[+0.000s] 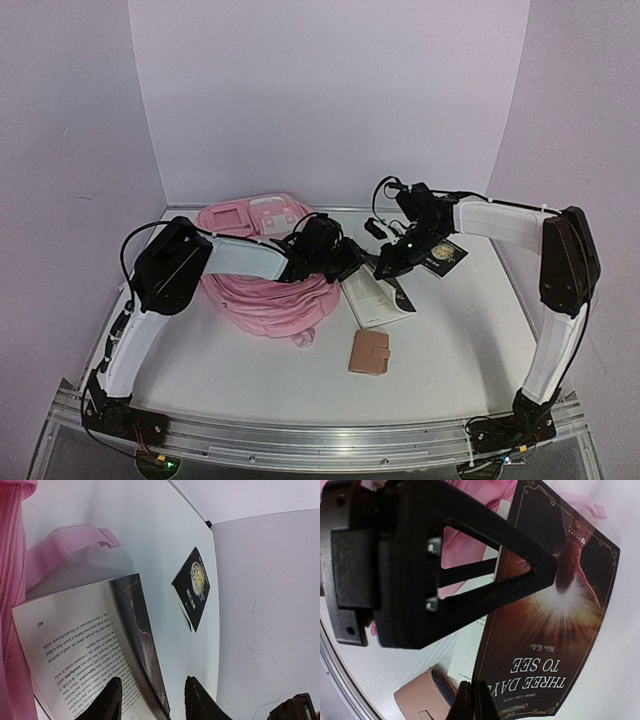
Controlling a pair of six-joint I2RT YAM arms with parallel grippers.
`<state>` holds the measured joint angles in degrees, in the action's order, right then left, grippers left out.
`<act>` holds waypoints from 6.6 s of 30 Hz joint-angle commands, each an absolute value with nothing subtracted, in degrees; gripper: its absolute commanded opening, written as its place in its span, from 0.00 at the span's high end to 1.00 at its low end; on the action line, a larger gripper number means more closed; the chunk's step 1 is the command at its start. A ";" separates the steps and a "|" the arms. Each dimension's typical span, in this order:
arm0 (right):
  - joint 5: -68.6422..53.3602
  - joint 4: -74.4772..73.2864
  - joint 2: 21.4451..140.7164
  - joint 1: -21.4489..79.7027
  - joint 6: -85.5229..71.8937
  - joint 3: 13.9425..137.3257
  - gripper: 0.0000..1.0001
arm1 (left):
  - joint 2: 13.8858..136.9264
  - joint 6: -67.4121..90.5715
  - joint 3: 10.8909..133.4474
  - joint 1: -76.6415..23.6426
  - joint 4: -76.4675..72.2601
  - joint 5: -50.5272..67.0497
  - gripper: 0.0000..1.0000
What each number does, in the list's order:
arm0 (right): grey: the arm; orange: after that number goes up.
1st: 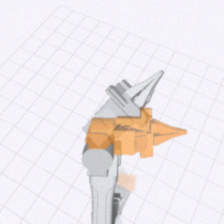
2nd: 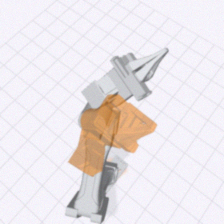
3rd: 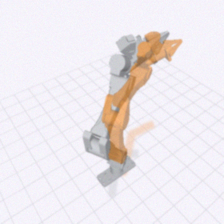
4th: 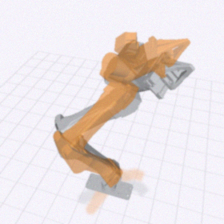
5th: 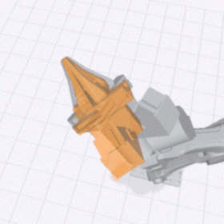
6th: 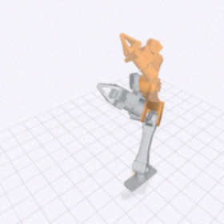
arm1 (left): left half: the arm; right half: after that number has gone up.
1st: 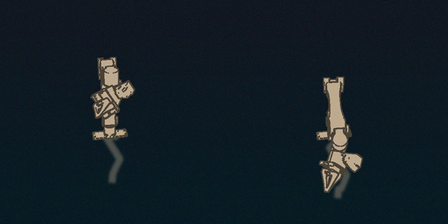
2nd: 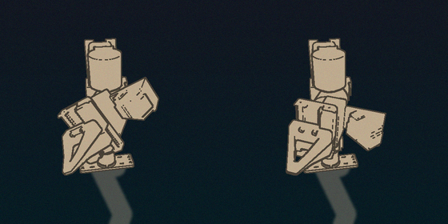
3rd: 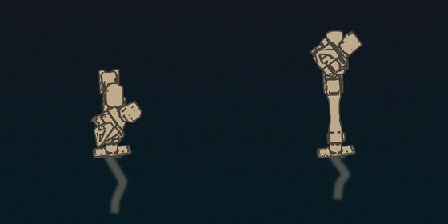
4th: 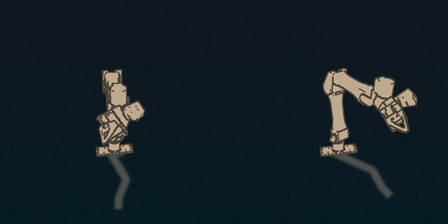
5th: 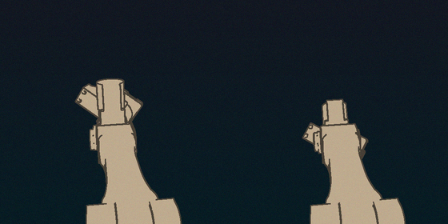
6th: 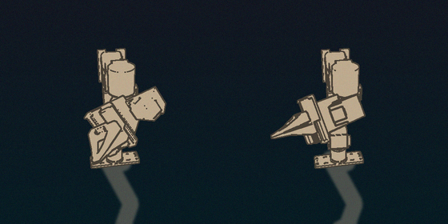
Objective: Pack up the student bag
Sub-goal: Pick up the book from the center of the board, then adjust the student bag at the center of the board.
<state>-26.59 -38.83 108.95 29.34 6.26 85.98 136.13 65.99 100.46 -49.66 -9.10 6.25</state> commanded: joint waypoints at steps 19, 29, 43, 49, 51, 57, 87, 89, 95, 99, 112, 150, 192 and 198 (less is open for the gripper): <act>-61.83 -40.32 99.24 7.31 -3.92 94.97 0.02 | 124.19 46.08 96.66 -49.57 -16.74 23.11 1.00; -60.85 -54.31 96.69 5.19 12.18 91.21 0.02 | 112.70 34.65 94.85 -49.66 -9.69 30.93 1.00; -70.83 -65.32 96.63 11.98 25.30 88.74 0.18 | 108.84 35.74 90.93 -49.75 -14.90 42.85 1.00; -73.18 -65.41 96.17 14.39 24.43 89.97 0.58 | 108.03 37.43 88.69 -49.73 -14.92 42.04 1.00; -74.17 -65.31 96.43 14.46 23.58 90.58 0.73 | 106.86 37.21 87.29 -49.66 -14.24 40.47 0.99; -76.26 -64.76 97.18 14.70 20.22 94.01 1.00 | 100.19 38.51 80.89 -48.85 -10.72 28.04 0.47; -69.77 -11.87 95.19 22.10 -31.63 90.24 1.00 | 95.44 53.02 47.93 -56.60 -61.02 9.88 0.18; -70.25 -11.56 94.95 22.34 -31.85 89.38 1.00 | 94.68 53.15 46.30 -56.60 -62.58 8.33 0.24; -70.93 -10.57 94.60 23.11 -32.38 87.07 1.00 | 91.91 53.17 41.00 -56.51 -67.63 4.52 0.46; -71.23 -9.76 95.87 24.41 -32.84 85.25 1.00 | 90.90 52.88 39.70 -56.51 -69.56 3.15 0.67; -58.53 -15.93 108.62 24.19 -24.70 95.99 0.23 | 81.06 52.30 30.71 -56.58 -69.01 -7.58 1.00; -37.06 -14.77 163.41 26.19 -19.45 148.34 0.69 | 54.79 48.12 28.43 -56.78 -36.04 -16.27 1.00; -24.07 -28.56 109.98 31.68 23.66 93.42 0.27 | 39.11 63.33 25.91 -56.79 -3.33 -26.39 1.00; -21.18 -27.63 110.12 41.65 28.82 93.14 0.41 | 38.74 66.92 29.39 -56.78 6.83 -31.91 1.00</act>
<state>-24.49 -25.98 109.88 35.45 22.01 93.94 39.20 64.29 24.27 -56.69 1.86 -25.77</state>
